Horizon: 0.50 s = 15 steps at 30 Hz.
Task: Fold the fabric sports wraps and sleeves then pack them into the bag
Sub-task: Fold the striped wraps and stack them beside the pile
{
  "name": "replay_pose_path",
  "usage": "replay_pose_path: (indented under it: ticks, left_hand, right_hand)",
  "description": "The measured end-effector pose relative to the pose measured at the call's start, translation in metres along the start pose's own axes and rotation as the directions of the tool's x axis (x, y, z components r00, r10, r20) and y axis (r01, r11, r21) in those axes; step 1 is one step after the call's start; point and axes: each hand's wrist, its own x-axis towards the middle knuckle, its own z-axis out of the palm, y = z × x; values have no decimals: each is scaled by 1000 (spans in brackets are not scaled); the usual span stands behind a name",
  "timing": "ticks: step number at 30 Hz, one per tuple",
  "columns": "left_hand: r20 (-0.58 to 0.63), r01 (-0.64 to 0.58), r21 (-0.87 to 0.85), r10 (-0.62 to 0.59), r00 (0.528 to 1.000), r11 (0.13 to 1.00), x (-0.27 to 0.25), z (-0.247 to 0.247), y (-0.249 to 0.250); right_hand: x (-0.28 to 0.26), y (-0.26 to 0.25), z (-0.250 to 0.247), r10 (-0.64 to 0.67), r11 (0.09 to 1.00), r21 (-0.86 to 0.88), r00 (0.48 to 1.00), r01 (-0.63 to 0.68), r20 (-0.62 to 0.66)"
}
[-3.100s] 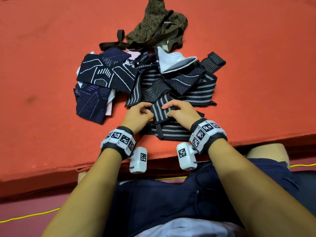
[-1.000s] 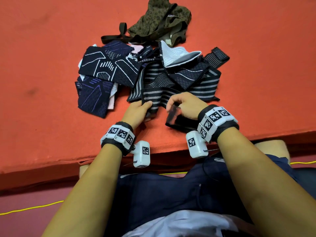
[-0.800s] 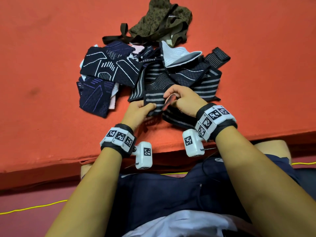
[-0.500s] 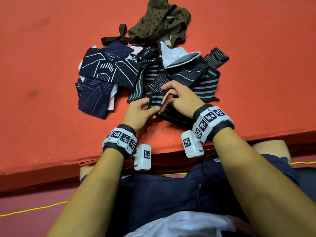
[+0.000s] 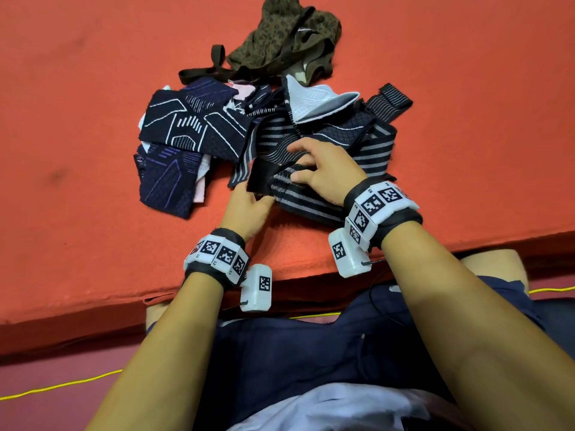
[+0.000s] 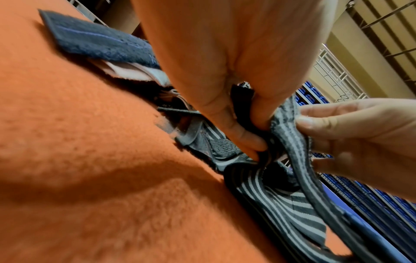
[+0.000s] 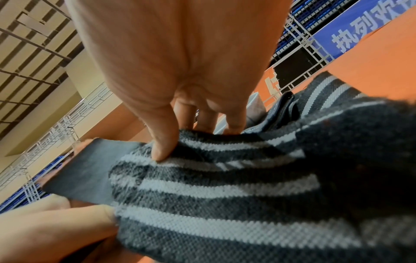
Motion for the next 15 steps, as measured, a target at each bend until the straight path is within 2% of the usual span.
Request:
replay_pose_path:
  ticks: [8,11,15]
  left_hand:
    - [-31,48,-130,-52,998,990,2,-1,7]
    - [-44,90,-98,-94,995,991,5,-2,1]
    - [-8,50,-19,-50,999,999,7,-3,-6]
  right_hand:
    - [-4,-2,-5,0,1000,0,997,0,-76]
    - [-5,-1,-5,-6,1000,-28,994,3,-113]
    - [-5,-4,-4,-12,999,-48,992,6,-129]
